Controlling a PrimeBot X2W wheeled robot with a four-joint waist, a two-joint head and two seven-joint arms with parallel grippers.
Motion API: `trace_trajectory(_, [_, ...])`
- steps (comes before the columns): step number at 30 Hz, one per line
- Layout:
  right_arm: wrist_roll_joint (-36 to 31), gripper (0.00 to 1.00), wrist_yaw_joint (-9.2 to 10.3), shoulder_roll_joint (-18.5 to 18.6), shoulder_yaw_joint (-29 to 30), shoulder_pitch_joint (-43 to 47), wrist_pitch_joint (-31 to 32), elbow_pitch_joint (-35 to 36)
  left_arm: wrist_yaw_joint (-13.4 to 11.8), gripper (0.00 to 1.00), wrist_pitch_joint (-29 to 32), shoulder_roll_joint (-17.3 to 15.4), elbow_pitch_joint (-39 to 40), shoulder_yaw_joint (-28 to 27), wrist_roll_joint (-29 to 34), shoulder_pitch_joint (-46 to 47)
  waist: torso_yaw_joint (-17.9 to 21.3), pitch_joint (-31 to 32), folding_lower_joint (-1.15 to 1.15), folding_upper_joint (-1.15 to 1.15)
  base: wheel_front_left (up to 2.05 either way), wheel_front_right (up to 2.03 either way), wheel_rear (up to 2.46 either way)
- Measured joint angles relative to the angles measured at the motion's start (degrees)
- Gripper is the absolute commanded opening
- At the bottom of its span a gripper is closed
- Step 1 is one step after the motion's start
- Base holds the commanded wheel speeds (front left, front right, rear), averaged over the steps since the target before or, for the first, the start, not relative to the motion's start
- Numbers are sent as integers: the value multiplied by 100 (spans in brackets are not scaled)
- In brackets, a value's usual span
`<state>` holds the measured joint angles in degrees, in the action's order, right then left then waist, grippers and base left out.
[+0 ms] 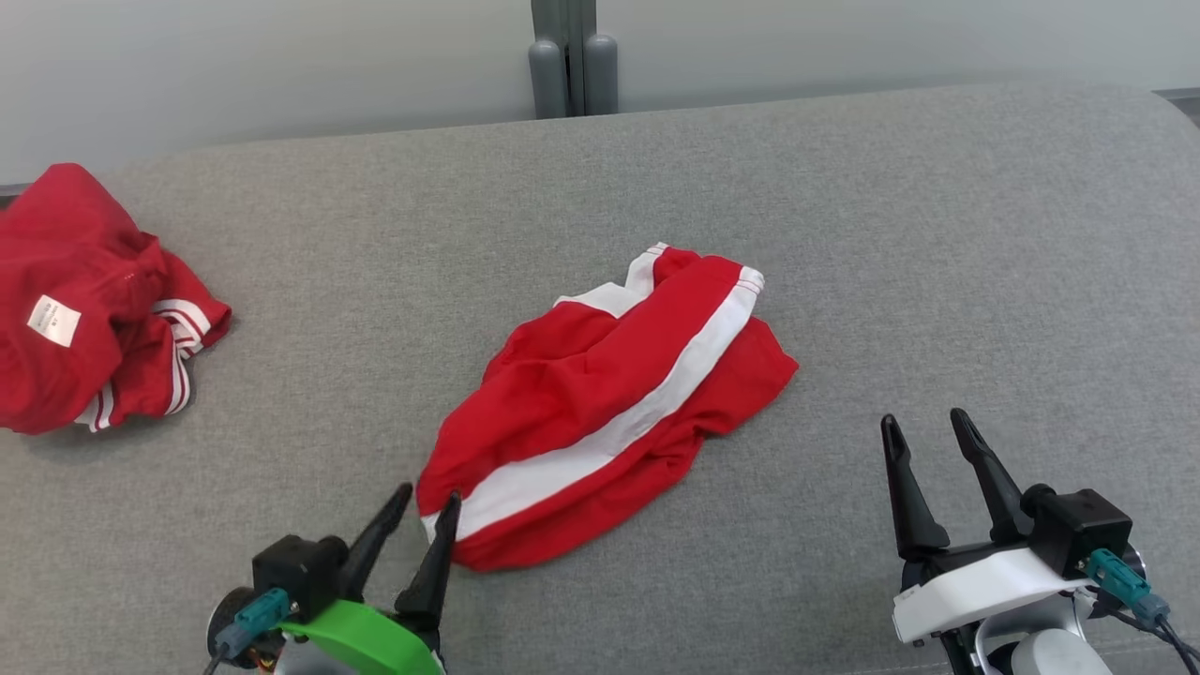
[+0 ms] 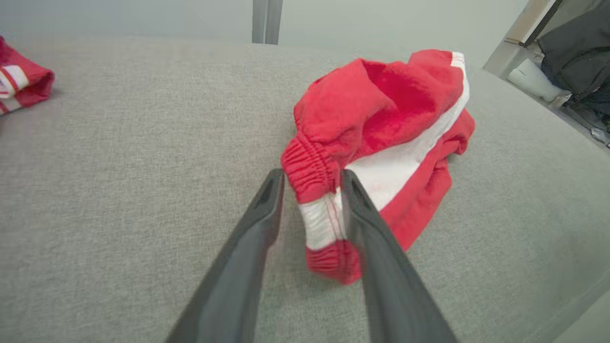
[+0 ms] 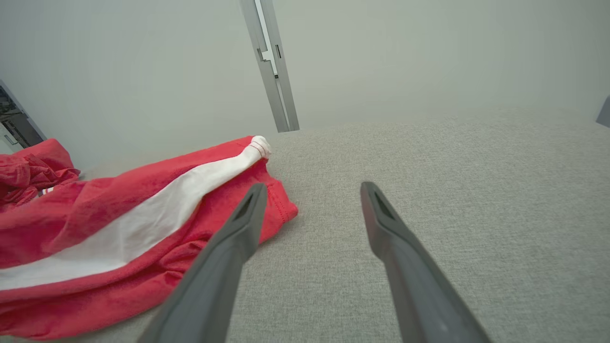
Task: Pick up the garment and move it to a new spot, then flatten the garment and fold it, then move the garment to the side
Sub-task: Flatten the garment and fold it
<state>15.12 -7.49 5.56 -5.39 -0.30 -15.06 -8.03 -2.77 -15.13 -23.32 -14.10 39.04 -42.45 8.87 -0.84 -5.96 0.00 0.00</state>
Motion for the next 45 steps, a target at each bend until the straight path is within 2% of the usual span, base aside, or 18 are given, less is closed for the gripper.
trace_trajectory(4, [20, 100, 0, 33, -2, 3, 0, -23, -35, 100, 0, 104, 283, -450, 231, -59, -65, 105, 0, 0, 0, 0, 0])
trace_trajectory(12, [40, 100, 0, 52, -29, 32, 0, -45, -69, 100, 0, 466, 821, -1840, 1073, -392, -90, 247, 0, 0, 0, 0, 0])
trace_trajectory(17, [40, 100, 0, 78, -5, 117, 0, -29, 108, 100, 0, 644, 900, -2564, 1648, -625, -61, 299, 0, 0, 0, 0, 0])
trace_trajectory(23, [62, 100, 0, 98, 21, 136, 0, -36, 367, 100, 0, 849, 761, -3127, 2058, -824, -45, 362, 0, 0, 0, 0, 0])
trace_trajectory(29, [75, 100, 0, 215, -100, 35, 0, -140, 584, 100, 0, 1101, 703, -3500, 2271, -830, -112, 368, 0, 0, 0, 0, 0])
trace_trajectory(35, [75, 100, 0, 539, -399, -697, 107, -444, 780, 100, 0, 1337, 627, -3591, 2530, -758, -282, 313, 0, 0, 0, 0, 0])
trace_trajectory(42, [133, 100, 0, 887, -781, -1836, 313, -1200, 924, 100, 0, 1602, 571, -3587, 2695, -569, -625, 165, 0, 0, 0, 0, 0])
trace_trajectory(45, [215, 100, 0, 1022, -971, -2401, 392, -1808, 968, 100, 0, 1716, 510, -3546, 2758, -427, -860, 35, 0, 0, 0, 0, 0])
